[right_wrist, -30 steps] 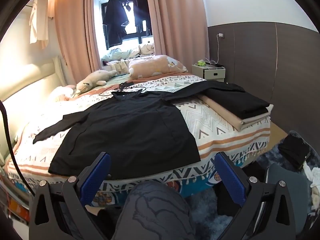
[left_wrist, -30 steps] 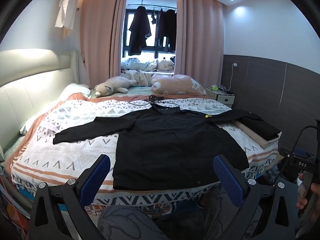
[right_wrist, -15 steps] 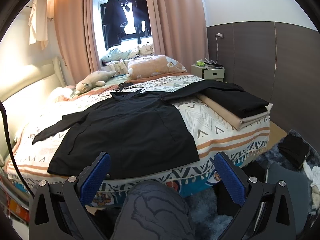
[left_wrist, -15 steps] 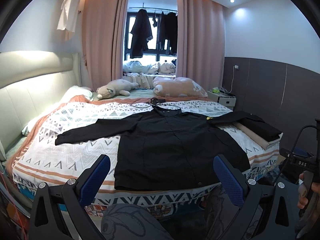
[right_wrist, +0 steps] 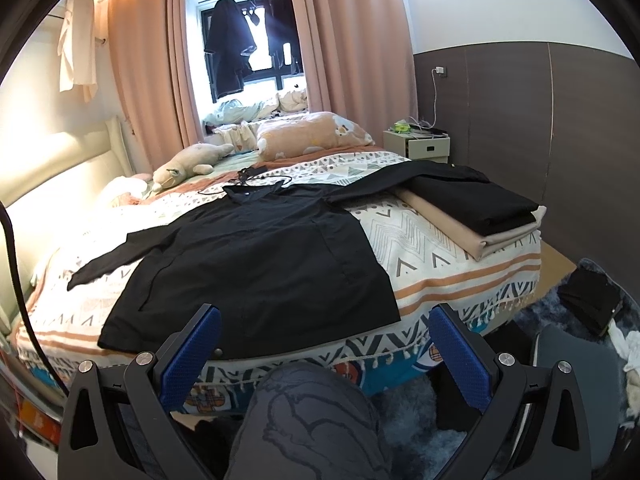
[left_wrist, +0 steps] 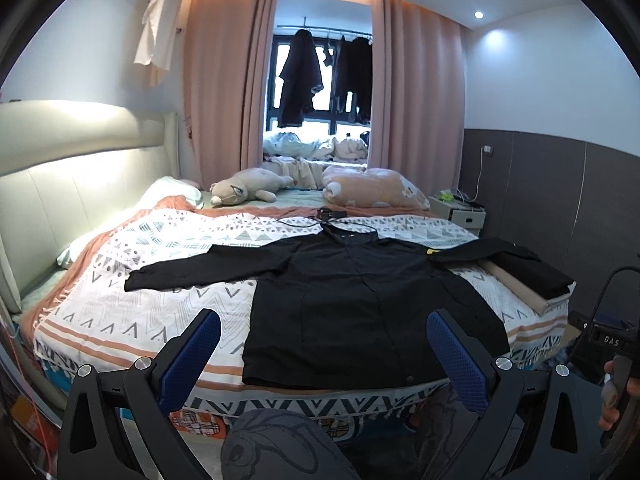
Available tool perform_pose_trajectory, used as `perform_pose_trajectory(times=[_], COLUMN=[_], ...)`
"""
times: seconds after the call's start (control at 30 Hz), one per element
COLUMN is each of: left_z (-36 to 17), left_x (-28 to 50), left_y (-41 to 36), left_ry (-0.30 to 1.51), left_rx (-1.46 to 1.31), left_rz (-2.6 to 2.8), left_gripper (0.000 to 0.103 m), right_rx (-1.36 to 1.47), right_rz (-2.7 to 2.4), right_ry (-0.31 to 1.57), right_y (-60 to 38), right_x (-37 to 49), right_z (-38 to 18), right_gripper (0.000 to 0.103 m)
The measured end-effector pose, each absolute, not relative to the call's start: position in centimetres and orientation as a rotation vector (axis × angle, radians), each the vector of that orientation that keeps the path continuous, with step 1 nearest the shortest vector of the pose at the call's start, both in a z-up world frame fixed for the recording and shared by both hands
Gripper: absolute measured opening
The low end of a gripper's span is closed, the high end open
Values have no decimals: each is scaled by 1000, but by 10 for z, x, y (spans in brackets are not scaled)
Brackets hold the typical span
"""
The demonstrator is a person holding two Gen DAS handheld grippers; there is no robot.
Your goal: Fold large clothes
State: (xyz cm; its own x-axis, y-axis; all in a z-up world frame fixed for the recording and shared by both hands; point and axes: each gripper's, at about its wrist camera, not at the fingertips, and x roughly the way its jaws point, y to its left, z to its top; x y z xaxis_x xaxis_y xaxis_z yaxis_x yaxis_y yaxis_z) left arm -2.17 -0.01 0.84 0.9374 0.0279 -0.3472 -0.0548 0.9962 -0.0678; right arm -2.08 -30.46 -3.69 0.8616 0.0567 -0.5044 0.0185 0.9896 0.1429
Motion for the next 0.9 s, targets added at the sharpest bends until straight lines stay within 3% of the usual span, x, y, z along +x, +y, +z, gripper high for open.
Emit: perform_pose_trajectory(times=[0.9], left_z=[-1], left_x=[-15], left_y=[5], left_ry=[374], left_rx=[-67], left_rz=[-1], left_gripper=[103], right_rx=[133], right_rz=[1], right_ry=[536], right_y=[-301], right_x=[-16], right_z=[-44], right_gripper=[103])
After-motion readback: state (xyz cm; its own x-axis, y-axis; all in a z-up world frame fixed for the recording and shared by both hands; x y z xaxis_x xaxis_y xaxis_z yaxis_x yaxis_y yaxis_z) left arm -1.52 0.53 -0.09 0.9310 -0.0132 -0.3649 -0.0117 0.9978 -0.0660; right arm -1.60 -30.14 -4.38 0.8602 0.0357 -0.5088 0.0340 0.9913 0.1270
